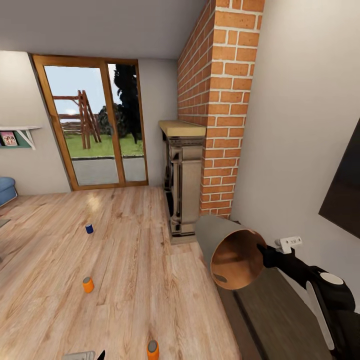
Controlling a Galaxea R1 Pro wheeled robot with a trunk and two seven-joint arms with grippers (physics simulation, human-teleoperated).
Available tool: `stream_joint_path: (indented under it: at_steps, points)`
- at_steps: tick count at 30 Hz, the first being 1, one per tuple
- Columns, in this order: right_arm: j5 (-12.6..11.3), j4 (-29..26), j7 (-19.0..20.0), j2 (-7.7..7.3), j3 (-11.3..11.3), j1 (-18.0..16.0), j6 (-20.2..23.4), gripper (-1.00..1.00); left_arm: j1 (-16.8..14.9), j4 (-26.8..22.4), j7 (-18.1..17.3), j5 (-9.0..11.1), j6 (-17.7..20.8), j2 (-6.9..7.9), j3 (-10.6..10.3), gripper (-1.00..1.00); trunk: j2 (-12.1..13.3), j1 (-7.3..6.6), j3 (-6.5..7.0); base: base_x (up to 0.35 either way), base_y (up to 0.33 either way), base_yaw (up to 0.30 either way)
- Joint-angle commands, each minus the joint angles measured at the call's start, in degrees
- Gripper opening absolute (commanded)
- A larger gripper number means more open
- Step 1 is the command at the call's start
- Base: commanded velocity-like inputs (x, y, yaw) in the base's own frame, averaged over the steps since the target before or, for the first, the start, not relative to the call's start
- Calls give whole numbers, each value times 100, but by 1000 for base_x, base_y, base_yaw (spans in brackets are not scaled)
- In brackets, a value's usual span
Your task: Put the three can of soda from the living room inside the tash can in the kitchen.
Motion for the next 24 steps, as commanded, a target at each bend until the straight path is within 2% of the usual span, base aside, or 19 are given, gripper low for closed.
stream_joint_path:
  at_steps: [1, 7, 15, 24]
  points:
    - [-86, -8, 15, 2, 13, -25, 15, -100, 0, -4, 0, 1, 0, 1, 2, 100, -1, 0, 1, 0, 0, 0]
    - [-90, -15, 11, 17, 52, -90, 57, -100, 0, -23, -1, 4, 0, 1, 4, 100, -1, 0, 1, 0, 0, 0]
    - [-93, -3, 7, 130, 78, -338, 467, -100, 0, -67, 26, 5, 6, 0, 3, 100, -1, 0, 1, 5, -6, 0]
    - [-92, 0, 2, 172, 281, -407, 539, -100, 0, -86, 259, 6, 16, -2, 0, 100, -1, 0, 1, 114, -173, 0]
